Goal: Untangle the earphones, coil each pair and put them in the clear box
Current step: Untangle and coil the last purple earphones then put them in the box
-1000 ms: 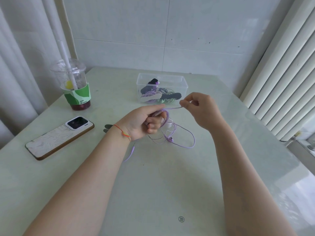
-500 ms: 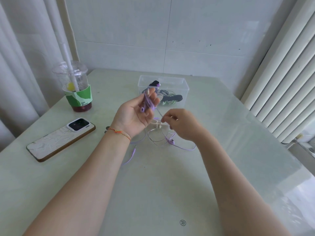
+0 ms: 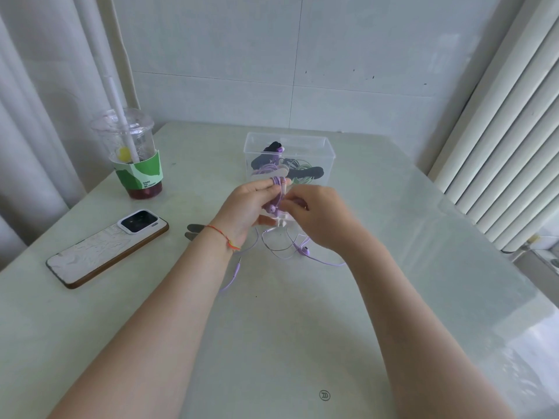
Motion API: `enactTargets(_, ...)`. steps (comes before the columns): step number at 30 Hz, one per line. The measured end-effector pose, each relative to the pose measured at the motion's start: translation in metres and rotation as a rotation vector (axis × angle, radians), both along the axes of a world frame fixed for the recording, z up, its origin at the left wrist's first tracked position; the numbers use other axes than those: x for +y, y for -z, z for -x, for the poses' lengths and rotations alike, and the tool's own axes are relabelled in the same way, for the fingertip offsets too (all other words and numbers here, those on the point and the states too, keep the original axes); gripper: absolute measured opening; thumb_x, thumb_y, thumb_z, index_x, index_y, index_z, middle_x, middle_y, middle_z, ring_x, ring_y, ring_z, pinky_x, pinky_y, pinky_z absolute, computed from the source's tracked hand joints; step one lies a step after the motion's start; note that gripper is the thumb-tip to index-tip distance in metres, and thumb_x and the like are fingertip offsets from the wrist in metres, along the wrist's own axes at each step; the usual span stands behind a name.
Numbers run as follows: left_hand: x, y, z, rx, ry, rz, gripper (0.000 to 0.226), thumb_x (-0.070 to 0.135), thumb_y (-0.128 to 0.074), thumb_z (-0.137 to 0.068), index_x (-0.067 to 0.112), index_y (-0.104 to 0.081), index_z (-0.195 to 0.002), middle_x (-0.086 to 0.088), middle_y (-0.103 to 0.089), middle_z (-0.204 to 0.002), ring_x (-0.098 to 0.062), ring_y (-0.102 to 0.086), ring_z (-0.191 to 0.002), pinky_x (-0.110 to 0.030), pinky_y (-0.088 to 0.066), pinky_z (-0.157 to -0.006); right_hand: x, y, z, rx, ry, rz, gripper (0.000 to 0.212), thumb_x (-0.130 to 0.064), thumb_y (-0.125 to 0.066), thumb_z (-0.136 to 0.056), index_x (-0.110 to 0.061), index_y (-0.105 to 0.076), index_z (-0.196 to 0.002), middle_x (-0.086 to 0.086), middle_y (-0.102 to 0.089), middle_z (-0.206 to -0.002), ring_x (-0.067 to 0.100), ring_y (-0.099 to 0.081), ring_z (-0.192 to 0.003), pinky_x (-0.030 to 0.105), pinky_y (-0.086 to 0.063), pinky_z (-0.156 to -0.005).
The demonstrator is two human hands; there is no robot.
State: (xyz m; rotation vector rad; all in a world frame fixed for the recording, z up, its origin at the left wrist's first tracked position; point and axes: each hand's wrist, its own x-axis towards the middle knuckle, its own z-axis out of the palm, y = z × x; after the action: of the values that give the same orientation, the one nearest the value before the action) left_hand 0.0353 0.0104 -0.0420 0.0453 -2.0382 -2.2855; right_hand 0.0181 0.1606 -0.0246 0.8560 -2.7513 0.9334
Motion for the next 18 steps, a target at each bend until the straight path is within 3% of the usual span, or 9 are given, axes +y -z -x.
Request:
enactTargets(3, 0.002, -0.001, -0.001, -0.057, 0.097, 0.097, 0.02, 0.015, -0.053, -0.098, 0.014, -0.07, -0.087, -0.007, -0.061, -0.069, -0.016, -0.05, -0.059, -0.022, -0.047, -0.048, 0.004, -0.001, 0.004, 0.068, 0.038, 0.049, 0.013, -0.025, -0.059, -0.093, -0.014, -0.065, -0.089, -0.006, -0.06, -0.077, 0.006, -0.045, -0.065, 0.026, -0.036, -0.06)
enactTargets(7, 0.003, 0.0, -0.001, -0.068, 0.084, 0.068, 0.019, 0.013, -0.051, -0.099, 0.01, -0.069, -0.094, -0.007, -0.065, -0.068, -0.012, -0.05, -0.048, -0.022, -0.049, -0.049, 0.006, 0.001, 0.005, 0.02, -0.012, 0.1, 0.007, -0.022, -0.063, -0.091, -0.017, -0.063, -0.086, -0.005, -0.067, -0.079, 0.002, -0.048, -0.06, 0.021, -0.038, -0.058)
enactTargets(13, 0.001, -0.002, -0.002, -0.099, 0.15, 0.109, 0.023, 0.019, -0.05, -0.099, 0.011, -0.064, -0.082, -0.006, -0.06, -0.069, -0.018, -0.052, -0.058, -0.025, -0.048, -0.049, 0.007, 0.003, 0.012, 0.119, 0.038, 0.213, 0.005, -0.019, -0.069, -0.086, -0.017, -0.065, -0.084, -0.004, -0.06, -0.083, -0.001, -0.049, -0.068, 0.013, -0.037, -0.063)
enactTargets(18, 0.003, -0.005, -0.003, -0.178, 0.278, 0.027, 0.039, 0.031, -0.042, -0.101, 0.019, -0.063, -0.07, 0.003, -0.042, -0.058, -0.015, -0.044, -0.053, -0.021, -0.026, -0.044, 0.007, 0.003, 0.012, -0.039, 0.007, 0.355, 0.006, -0.012, -0.067, -0.087, -0.015, -0.063, -0.085, -0.004, -0.064, -0.091, 0.011, -0.062, -0.077, 0.028, -0.052, -0.076)
